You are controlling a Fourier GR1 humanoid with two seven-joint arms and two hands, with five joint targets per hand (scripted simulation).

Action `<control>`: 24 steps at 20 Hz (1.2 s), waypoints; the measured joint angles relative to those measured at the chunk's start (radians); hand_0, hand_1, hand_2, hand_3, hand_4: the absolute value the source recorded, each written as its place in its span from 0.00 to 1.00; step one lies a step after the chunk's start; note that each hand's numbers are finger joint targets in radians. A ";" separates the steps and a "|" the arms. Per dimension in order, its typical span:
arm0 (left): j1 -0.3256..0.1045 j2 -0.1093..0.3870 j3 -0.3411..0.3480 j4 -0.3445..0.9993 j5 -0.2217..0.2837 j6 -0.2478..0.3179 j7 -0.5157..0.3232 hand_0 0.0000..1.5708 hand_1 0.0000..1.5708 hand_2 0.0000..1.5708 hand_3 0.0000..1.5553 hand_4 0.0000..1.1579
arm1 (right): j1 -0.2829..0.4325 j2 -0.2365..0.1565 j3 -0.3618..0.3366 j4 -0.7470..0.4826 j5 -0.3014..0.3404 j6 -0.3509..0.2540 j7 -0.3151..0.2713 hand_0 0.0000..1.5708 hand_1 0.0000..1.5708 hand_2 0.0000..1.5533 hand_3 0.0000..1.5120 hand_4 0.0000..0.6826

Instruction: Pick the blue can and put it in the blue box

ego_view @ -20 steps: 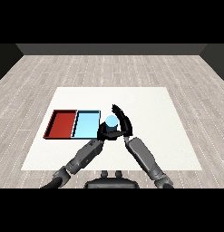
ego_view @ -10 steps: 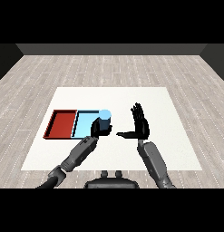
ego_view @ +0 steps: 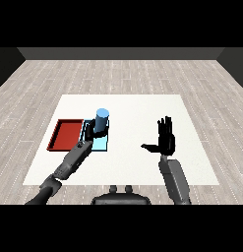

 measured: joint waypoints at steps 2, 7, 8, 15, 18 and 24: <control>-0.022 0.020 -0.008 0.028 -0.031 0.036 0.054 1.00 1.00 1.00 0.96 0.94 | 0.005 -0.004 -0.011 0.003 -0.008 0.007 0.005 0.00 0.00 0.00 0.00 0.00; -0.084 0.059 -0.044 0.180 -0.101 0.061 0.198 1.00 1.00 0.97 0.90 0.86 | 0.020 0.003 -0.022 0.009 -0.018 0.014 0.003 0.00 0.00 0.00 0.00 0.00; -0.103 0.057 -0.050 0.217 -0.114 0.066 0.231 0.95 0.95 0.89 0.76 0.84 | 0.032 0.001 -0.027 0.020 -0.023 0.031 -0.010 0.00 0.00 0.00 0.00 0.00; -0.154 0.001 -0.101 0.496 -0.179 0.052 0.435 0.42 0.42 0.37 0.05 0.79 | 0.021 0.012 -0.050 0.062 -0.038 0.045 -0.027 0.00 0.00 0.00 0.00 0.00; -0.162 -0.049 -0.088 0.603 -0.187 0.051 0.449 0.84 0.84 0.73 0.13 0.65 | 0.021 0.011 -0.065 0.096 -0.043 0.062 -0.043 0.00 0.00 0.00 0.00 0.00; -0.200 -0.080 -0.005 0.722 -0.147 0.049 0.471 0.15 0.15 0.00 0.00 0.40 | 0.006 -0.008 -0.089 0.130 -0.038 0.074 -0.040 0.00 0.00 0.00 0.00 0.00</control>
